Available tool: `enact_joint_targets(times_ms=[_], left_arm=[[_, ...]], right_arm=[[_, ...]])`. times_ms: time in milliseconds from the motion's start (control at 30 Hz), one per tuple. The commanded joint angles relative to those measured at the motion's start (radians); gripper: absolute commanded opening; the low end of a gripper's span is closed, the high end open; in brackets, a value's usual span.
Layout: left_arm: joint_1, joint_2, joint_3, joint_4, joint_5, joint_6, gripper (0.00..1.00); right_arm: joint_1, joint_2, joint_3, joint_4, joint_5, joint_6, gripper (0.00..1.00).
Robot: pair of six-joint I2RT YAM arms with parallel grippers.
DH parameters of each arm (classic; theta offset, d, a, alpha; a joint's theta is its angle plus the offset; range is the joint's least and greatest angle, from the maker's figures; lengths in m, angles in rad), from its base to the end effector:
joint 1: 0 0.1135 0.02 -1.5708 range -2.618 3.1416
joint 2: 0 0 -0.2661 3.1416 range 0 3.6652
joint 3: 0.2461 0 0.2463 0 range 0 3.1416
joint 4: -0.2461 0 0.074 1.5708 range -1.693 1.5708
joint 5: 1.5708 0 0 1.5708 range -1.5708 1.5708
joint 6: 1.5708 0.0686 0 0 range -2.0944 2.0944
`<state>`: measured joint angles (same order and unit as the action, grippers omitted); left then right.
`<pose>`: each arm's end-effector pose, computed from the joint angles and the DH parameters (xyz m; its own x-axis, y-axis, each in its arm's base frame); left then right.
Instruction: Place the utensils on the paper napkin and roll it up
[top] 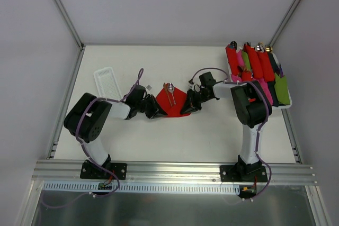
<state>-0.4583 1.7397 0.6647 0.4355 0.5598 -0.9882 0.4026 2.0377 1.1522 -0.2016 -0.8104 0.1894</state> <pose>0.2863 -0.1818 0.1154 -0.9266 -0.3319 -0.1768 -0.0304 0.5349 -0.8444 0.3429 0.2000 0.0968 -0.9091 -0.2461 -0.3360 -0.4163 0.5584 0.7175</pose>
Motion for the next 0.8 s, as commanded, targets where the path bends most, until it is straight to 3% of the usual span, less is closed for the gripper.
enact_joint_targets(times_ms=[0,333,767], left_arm=[[0.009,0.018,-0.011,-0.059,-0.078,-0.030,0.00],[0.076,0.031,-0.089,-0.158,-0.161,-0.079,0.00],[0.084,0.023,-0.082,-0.192,-0.172,-0.078,0.00]], right_arm=[[0.004,0.007,0.018,-0.051,0.057,-0.047,0.09],[0.004,-0.016,0.070,-0.159,0.059,-0.119,0.14],[0.005,-0.166,0.156,-0.351,0.107,-0.366,0.16]])
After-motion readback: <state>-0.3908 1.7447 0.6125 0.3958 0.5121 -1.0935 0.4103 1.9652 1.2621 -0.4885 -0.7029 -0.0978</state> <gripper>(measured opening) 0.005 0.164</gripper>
